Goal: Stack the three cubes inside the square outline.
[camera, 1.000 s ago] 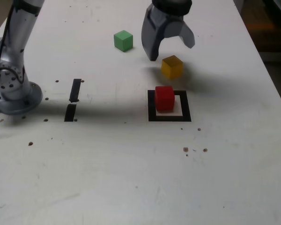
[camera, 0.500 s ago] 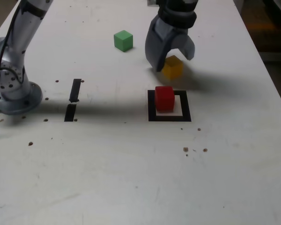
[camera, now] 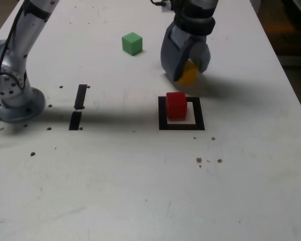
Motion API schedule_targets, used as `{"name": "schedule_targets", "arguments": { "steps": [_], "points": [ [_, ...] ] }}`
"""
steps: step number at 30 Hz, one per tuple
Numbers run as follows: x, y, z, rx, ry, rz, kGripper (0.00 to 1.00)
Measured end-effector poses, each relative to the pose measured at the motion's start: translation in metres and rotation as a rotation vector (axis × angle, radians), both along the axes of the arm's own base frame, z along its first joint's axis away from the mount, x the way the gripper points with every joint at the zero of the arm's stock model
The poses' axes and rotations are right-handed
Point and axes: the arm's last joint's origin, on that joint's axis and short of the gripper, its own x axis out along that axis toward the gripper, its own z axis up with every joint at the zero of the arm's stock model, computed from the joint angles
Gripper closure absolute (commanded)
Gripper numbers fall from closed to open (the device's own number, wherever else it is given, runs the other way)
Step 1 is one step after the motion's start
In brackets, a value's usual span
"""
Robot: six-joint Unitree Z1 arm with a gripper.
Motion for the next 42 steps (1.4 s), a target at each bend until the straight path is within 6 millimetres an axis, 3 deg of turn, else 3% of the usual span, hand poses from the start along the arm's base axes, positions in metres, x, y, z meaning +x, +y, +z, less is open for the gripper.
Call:
{"name": "schedule_targets", "arguments": {
  "steps": [11,14,16,20,22,27,30,37,42],
  "points": [
    [-0.002,-0.007,0.006,-0.018,-0.007,-0.014,0.78],
    [-0.008,-0.013,0.029,0.005,-0.019,-0.046,0.79],
    [-0.015,-0.02,0.055,0.015,-0.046,-0.102,0.79],
    [-0.032,-0.047,0.105,0.013,-0.089,-0.293,0.78],
    [-0.037,-0.063,0.113,0.004,-0.089,-0.376,0.78],
    [-0.04,-0.111,0.106,-0.022,-0.049,-0.546,0.78],
    [-0.04,-0.129,0.097,-0.038,-0.044,-0.582,0.78],
    [-0.043,-0.139,0.065,-0.064,-0.034,-0.546,0.78],
    [-0.046,-0.135,0.057,-0.042,-0.016,-0.489,0.78]
  ]
}}
